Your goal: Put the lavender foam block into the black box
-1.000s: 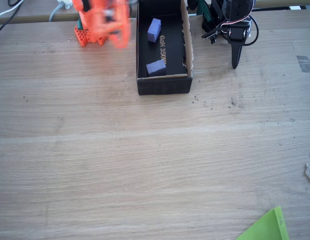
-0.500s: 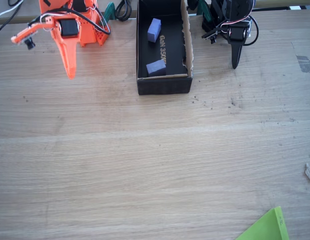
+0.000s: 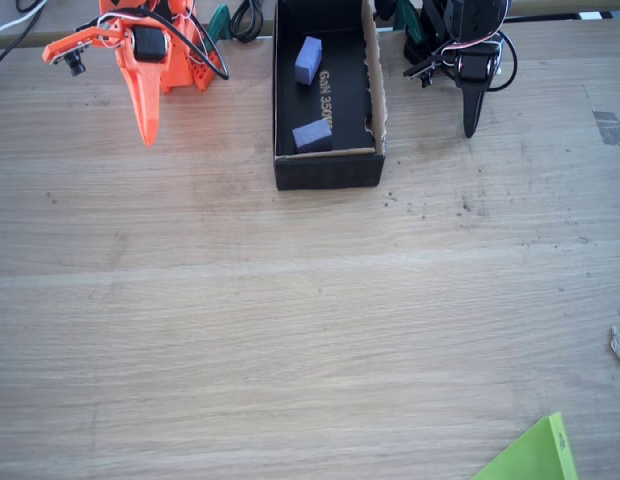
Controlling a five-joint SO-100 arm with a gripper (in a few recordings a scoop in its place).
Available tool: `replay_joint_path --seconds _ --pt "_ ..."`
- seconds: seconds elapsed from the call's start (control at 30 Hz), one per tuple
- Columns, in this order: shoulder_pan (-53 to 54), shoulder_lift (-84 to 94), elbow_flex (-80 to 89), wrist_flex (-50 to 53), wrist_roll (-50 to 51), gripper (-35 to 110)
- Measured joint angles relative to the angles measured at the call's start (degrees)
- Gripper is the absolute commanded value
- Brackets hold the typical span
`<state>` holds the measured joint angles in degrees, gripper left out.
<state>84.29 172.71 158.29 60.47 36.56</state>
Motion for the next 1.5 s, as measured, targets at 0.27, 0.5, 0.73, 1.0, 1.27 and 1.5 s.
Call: replay_joint_path --seconds 0.27,0.5,0.73,1.0,1.27,1.5 --pt "1.14 0.7 4.75 3.96 -3.78 0" --pt "3.6 0.97 5.01 10.55 -4.39 0" --pt "4.48 0.79 5.01 11.6 -11.69 0" --pt "4.31 0.79 5.01 13.18 -13.36 0" --pt "4.13 0.79 5.01 13.18 -13.36 0" --pt "3.08 0.79 5.01 13.18 -13.36 0"
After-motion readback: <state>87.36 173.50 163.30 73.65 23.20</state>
